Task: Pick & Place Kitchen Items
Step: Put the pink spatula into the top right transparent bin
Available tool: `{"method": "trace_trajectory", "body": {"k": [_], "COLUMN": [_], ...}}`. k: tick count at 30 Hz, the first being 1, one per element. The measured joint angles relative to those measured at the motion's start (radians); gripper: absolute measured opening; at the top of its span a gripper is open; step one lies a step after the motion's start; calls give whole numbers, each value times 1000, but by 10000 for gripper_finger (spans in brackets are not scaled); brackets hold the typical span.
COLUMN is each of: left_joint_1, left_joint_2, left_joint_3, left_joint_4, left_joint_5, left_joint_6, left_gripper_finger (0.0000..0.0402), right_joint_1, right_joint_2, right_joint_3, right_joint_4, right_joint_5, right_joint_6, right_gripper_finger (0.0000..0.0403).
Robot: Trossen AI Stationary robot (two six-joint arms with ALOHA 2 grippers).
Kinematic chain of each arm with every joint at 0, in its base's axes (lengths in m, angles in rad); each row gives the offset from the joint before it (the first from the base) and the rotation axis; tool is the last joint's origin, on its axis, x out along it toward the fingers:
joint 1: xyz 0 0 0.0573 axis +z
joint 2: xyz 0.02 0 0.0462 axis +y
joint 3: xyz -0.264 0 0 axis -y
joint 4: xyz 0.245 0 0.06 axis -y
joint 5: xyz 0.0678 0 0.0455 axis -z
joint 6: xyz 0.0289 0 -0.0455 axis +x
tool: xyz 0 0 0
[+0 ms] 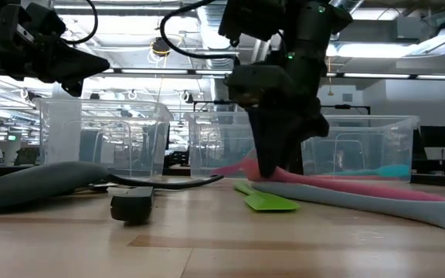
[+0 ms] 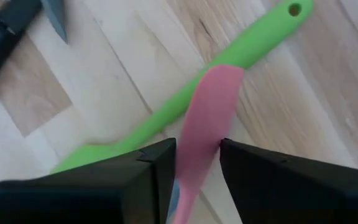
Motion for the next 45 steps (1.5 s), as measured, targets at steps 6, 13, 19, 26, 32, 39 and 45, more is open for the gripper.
{"method": "trace_trajectory", "body": {"k": [6, 13, 19, 26, 32, 39, 45], "left_joint_1": [0, 0, 0, 0, 0, 0, 0], "left_joint_2": [0, 0, 0, 0, 0, 0, 0], "left_joint_3": [0, 0, 0, 0, 0, 0, 0], "left_joint_4": [0, 2, 7, 13, 16, 22, 22], "left_joint_5": [0, 0, 0, 0, 0, 0, 0], "left_joint_6": [0, 0, 0, 0, 0, 0, 0], "left_gripper_finger": [2, 2, 2, 2, 2, 2, 2], "right_joint_1": [-1, -3, -3, -8, -10, -24, -34], "right_joint_2": [-3, -6, -5, -5, 1, -1, -37], "right_joint_3": [2, 2, 2, 8, 108, 224, 292], "right_joint_4": [3, -1, -8, -25, -161, -294, -313], "right_joint_5": [0, 5, 11, 20, 56, 87, 108], "right_joint_6": [-3, -13, -14, -29, -91, -180, -263], "right_gripper_finger": [75, 17, 5, 2, 1, 0, 0]}}
